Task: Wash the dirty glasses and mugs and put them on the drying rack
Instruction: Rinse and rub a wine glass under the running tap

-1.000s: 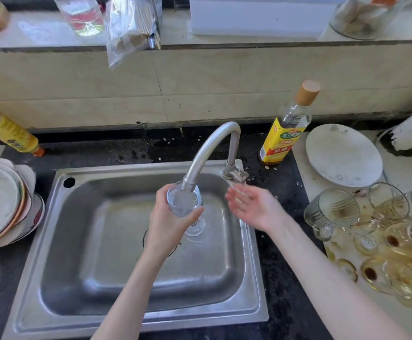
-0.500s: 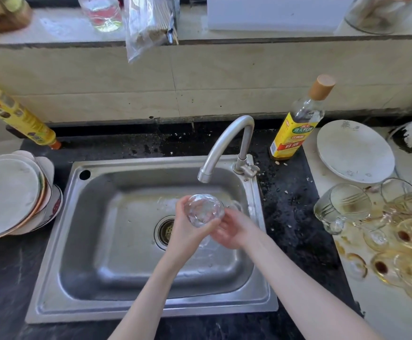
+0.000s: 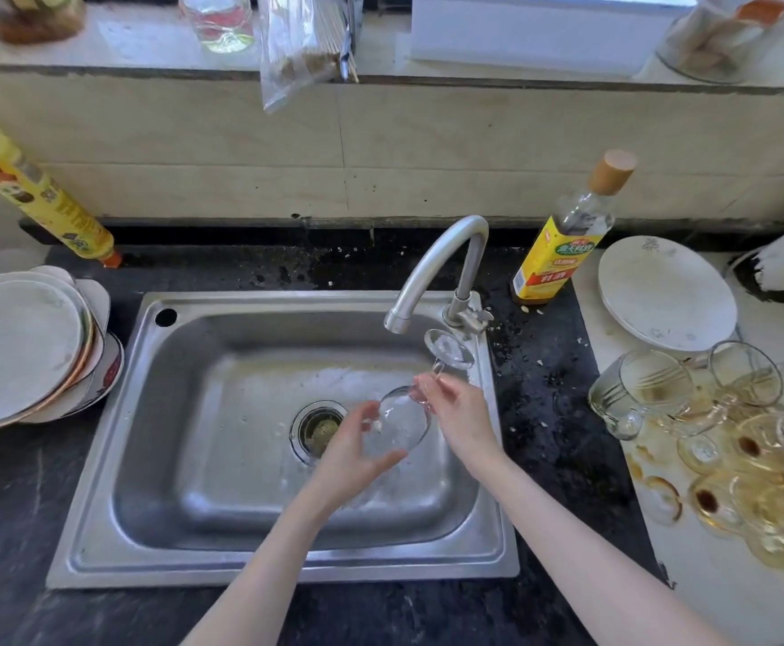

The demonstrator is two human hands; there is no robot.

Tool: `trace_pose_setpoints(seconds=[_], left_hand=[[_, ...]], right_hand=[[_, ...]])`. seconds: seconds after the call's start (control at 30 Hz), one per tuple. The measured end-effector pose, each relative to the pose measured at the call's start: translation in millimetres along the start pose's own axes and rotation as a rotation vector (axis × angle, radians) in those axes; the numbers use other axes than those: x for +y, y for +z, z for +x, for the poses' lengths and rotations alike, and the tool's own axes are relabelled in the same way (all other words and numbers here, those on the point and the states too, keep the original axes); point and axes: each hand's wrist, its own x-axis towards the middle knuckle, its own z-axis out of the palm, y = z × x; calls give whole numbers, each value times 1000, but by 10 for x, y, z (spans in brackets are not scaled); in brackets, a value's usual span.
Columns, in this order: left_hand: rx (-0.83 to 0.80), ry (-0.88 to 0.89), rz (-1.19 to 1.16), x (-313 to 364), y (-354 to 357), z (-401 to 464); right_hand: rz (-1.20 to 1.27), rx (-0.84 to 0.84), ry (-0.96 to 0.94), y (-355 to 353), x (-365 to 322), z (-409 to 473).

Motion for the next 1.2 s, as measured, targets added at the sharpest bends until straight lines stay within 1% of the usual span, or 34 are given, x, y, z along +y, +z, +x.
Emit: trace_pose_setpoints(seconds=[0.13,0.2,0.37,0.4,0.47,0.57,0.67,0.73,0.83,0.97,1.07,1.2], left_hand=[[56,110,133,37,2,-65],[102,154,192,54,-29,-81],[164,261,202,142,-47,-189],[158,267,205,169,-32,-198],[98,242,230,247,-7,-172],[4,226,340,370,-32,-87],[-21,303,500,474,-169,-132],[-42,346,630,466,-279,-208],[-8,412,760,525,-433,-338],[103,593,900,728,-569,-522],[72,666,1004,777,-612,-700],[17,750,1066,768,-654,-1013]], right_hand=[[-110,-52,-111,13,-21,-120],[-118,-34,-135,13,-45,-167],[74,120,-130,-65,-125,-324],[73,125,-132,-95,-138,-322],[19,95,-135,-136,-212,-302],[-82,91,-154,-157,-315,-287],[-99,126,-172,-217,-400,-338],[-167,119,-182,-263,-436,-408],[-211,136,-240,-340,-512,-574],[-176,180,-321,-428,-655,-917],[-163,223,-302,-448,-674,-1219],[-120,352,-285,-395,-640,-1731]])
